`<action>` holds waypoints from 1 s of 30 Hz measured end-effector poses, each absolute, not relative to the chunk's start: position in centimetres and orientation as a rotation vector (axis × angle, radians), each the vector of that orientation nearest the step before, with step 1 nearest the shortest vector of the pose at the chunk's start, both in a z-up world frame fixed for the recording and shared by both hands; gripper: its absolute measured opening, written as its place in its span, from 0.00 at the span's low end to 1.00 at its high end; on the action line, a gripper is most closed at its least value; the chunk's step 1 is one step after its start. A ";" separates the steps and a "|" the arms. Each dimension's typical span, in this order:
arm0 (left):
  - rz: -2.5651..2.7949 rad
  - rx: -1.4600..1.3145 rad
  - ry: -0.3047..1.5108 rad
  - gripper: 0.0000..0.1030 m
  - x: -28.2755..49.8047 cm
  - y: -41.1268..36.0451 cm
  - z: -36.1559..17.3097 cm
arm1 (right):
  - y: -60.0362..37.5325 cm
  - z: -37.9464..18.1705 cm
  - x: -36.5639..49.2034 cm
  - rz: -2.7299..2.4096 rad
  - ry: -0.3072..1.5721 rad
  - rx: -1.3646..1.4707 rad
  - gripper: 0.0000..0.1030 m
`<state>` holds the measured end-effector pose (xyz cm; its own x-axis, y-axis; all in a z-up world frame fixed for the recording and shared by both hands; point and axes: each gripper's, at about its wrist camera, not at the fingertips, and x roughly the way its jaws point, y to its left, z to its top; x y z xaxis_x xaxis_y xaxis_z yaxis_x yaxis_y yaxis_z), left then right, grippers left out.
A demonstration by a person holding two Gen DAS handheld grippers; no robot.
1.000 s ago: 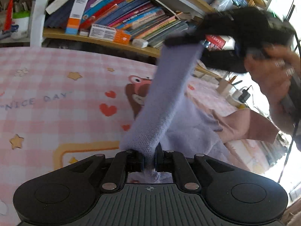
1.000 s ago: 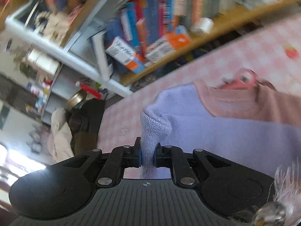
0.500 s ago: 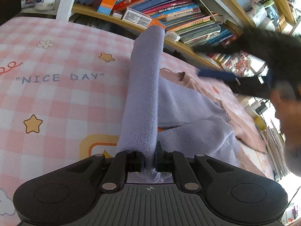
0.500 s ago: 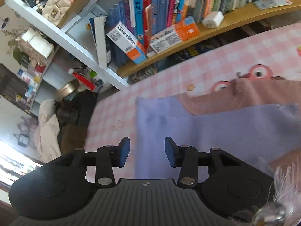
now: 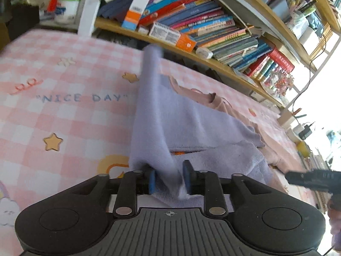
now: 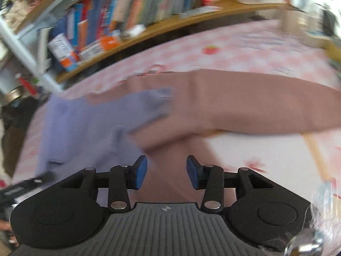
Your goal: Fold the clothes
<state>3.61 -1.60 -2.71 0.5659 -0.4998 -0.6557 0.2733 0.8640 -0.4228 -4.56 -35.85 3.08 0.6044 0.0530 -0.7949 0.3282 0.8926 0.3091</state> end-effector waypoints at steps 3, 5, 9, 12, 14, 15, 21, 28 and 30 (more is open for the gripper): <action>-0.440 -0.287 0.829 0.40 2.4 -1.6 -2.0 | -37.3 2.2 -6.7 -0.232 0.916 0.432 0.38; -0.428 -0.287 0.820 0.45 1.7 -1.7 -1.8 | -37.8 1.8 -7.8 -0.261 0.916 0.390 0.38; -0.404 -0.283 0.810 0.46 0.5 -2.1 -1.5 | -37.9 0.9 -9.2 -0.274 0.927 0.309 0.38; -0.411 -0.279 0.812 0.46 0.1 -2.6 -1.4 | -37.4 0.3 -9.6 -0.257 0.962 0.257 0.38; -0.412 -0.270 0.813 0.46 0.1 -2.9 -1.3 | -36.8 -0.1 -9.7 -0.247 0.979 0.224 0.36; -0.413 -0.271 0.813 0.46 0.1 -3.0 -1.3 | -36.6 -0.2 -9.8 -0.245 0.979 0.212 0.35; -0.415 -0.281 0.802 0.46 0.0 -3.1 -0.9 | -36.4 0.9 -10.4 -0.189 0.903 0.284 0.35; -0.420 -0.269 0.799 0.46 -0.8 -4.1 -0.7 | -35.1 2.3 -6.4 0.114 0.859 0.352 0.49; -0.404 -0.271 0.788 0.46 -1.8 -3.4 -0.3 | -34.5 1.7 -4.6 0.138 0.875 0.330 0.53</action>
